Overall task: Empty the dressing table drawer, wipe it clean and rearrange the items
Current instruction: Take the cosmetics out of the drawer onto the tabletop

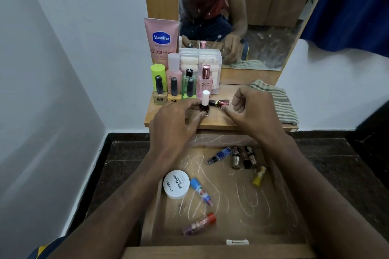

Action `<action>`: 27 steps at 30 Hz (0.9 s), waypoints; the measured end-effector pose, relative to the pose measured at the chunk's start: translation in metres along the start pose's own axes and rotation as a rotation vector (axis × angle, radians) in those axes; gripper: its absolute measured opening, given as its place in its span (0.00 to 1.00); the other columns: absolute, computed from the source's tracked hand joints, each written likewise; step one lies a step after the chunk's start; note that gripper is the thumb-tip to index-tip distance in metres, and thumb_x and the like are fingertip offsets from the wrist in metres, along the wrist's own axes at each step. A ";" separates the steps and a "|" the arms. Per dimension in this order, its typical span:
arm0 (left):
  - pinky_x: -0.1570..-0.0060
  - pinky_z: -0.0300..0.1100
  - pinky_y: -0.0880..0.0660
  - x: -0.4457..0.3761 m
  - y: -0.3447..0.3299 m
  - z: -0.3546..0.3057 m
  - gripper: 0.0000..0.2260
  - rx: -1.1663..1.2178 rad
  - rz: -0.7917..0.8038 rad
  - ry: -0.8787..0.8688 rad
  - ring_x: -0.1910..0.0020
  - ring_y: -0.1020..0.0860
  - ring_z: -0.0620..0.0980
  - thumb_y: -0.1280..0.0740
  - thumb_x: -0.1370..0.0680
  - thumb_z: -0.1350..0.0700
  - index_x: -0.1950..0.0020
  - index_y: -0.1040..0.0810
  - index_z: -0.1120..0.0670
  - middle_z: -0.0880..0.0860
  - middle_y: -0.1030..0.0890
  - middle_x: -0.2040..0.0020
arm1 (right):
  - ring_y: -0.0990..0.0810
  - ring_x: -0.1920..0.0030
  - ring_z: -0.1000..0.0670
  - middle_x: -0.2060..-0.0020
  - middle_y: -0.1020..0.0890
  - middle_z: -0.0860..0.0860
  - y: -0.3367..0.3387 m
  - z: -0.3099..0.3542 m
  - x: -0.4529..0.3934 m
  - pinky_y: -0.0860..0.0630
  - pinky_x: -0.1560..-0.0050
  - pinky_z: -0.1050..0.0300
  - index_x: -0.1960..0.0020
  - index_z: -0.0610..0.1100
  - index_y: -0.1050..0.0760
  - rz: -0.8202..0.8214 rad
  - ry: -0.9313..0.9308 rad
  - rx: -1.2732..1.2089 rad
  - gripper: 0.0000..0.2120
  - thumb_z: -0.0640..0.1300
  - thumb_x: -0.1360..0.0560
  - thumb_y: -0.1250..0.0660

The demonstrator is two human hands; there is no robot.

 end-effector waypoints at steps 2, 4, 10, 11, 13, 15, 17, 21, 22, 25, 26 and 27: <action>0.53 0.49 0.17 0.001 0.000 0.000 0.17 0.008 0.004 -0.011 0.45 0.18 0.45 0.27 0.22 0.41 0.33 0.18 0.40 0.41 0.14 0.43 | 0.21 0.52 0.53 0.51 0.18 0.52 -0.003 0.001 -0.008 0.25 0.50 0.59 0.47 0.48 0.20 -0.038 0.037 0.115 0.12 0.51 0.26 0.22; 0.53 0.48 0.17 0.002 0.001 0.000 0.17 0.012 0.003 -0.011 0.46 0.18 0.44 0.26 0.22 0.41 0.33 0.18 0.41 0.41 0.14 0.44 | 0.24 0.40 0.48 0.41 0.20 0.49 -0.011 0.005 -0.011 0.30 0.40 0.57 0.37 0.47 0.19 0.034 0.102 0.192 0.17 0.50 0.23 0.25; 0.56 0.44 0.20 0.002 0.002 -0.002 0.17 -0.021 -0.001 0.006 0.48 0.19 0.45 0.26 0.21 0.42 0.34 0.17 0.43 0.42 0.14 0.46 | 0.20 0.46 0.48 0.49 0.16 0.49 -0.008 0.006 -0.006 0.31 0.46 0.59 0.40 0.46 0.17 0.077 0.085 0.225 0.10 0.45 0.20 0.28; 0.57 0.43 0.21 0.002 0.003 -0.002 0.17 -0.023 -0.008 0.007 0.48 0.18 0.45 0.26 0.21 0.43 0.34 0.17 0.43 0.42 0.14 0.46 | 0.19 0.48 0.50 0.50 0.15 0.51 0.000 0.004 -0.005 0.28 0.48 0.61 0.41 0.46 0.18 0.029 0.010 0.113 0.09 0.44 0.20 0.27; 0.56 0.42 0.22 0.001 0.003 -0.003 0.17 -0.031 -0.017 0.008 0.47 0.18 0.45 0.26 0.21 0.43 0.33 0.17 0.43 0.43 0.13 0.45 | 0.15 0.50 0.52 0.50 0.14 0.52 0.011 -0.002 -0.001 0.21 0.47 0.61 0.40 0.46 0.19 -0.016 -0.191 -0.308 0.09 0.44 0.19 0.28; 0.55 0.42 0.21 0.000 0.002 -0.004 0.17 -0.042 -0.023 0.006 0.47 0.17 0.45 0.26 0.21 0.43 0.33 0.17 0.43 0.43 0.13 0.44 | 0.12 0.46 0.49 0.48 0.13 0.49 0.011 0.000 0.003 0.17 0.45 0.60 0.39 0.41 0.20 0.050 -0.360 -0.846 0.08 0.40 0.18 0.31; 0.54 0.42 0.20 0.000 0.002 -0.004 0.18 -0.045 -0.026 0.004 0.47 0.17 0.45 0.26 0.21 0.43 0.32 0.17 0.43 0.43 0.13 0.43 | 0.13 0.44 0.46 0.46 0.14 0.45 0.005 0.002 0.003 0.17 0.43 0.58 0.40 0.35 0.21 0.109 -0.468 -1.273 0.07 0.34 0.17 0.35; 0.53 0.45 0.18 0.001 0.001 -0.003 0.17 -0.035 -0.035 0.012 0.47 0.17 0.45 0.27 0.21 0.43 0.32 0.17 0.43 0.43 0.14 0.42 | 0.14 0.47 0.44 0.45 0.15 0.41 -0.002 0.000 0.001 0.16 0.40 0.50 0.43 0.31 0.22 0.102 -0.576 -1.479 0.06 0.30 0.18 0.37; 0.52 0.45 0.18 0.001 0.001 -0.003 0.17 -0.033 -0.038 0.013 0.47 0.17 0.45 0.27 0.21 0.43 0.32 0.18 0.43 0.43 0.14 0.42 | 0.14 0.46 0.45 0.45 0.15 0.42 -0.002 0.000 0.000 0.16 0.39 0.50 0.42 0.33 0.22 0.115 -0.551 -1.438 0.06 0.32 0.18 0.34; 0.51 0.46 0.18 0.000 -0.001 -0.005 0.18 -0.028 -0.050 0.029 0.47 0.17 0.45 0.26 0.21 0.43 0.32 0.17 0.43 0.42 0.13 0.43 | 0.14 0.48 0.54 0.45 0.14 0.50 -0.004 -0.004 -0.004 0.20 0.43 0.63 0.35 0.46 0.19 0.144 -0.327 -0.678 0.14 0.44 0.20 0.27; 0.52 0.46 0.17 0.000 -0.001 -0.005 0.18 -0.018 -0.053 0.044 0.48 0.17 0.45 0.26 0.22 0.43 0.33 0.17 0.43 0.42 0.13 0.44 | 0.16 0.52 0.58 0.45 0.15 0.52 -0.005 -0.003 -0.005 0.24 0.48 0.72 0.34 0.49 0.18 0.105 -0.232 -0.359 0.15 0.45 0.21 0.26; 0.52 0.47 0.17 0.000 -0.002 -0.005 0.18 -0.004 -0.054 0.063 0.48 0.16 0.44 0.25 0.22 0.42 0.33 0.17 0.43 0.41 0.13 0.45 | 0.20 0.55 0.62 0.45 0.17 0.52 -0.007 0.000 -0.006 0.28 0.54 0.78 0.34 0.49 0.18 0.049 -0.154 -0.167 0.16 0.45 0.21 0.26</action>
Point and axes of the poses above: each hand's wrist, its own x-axis away from the middle knuckle, its own y-axis out of the back of the hand, z = x × y, the point moved 3 cm from there along -x, towards the middle knuckle
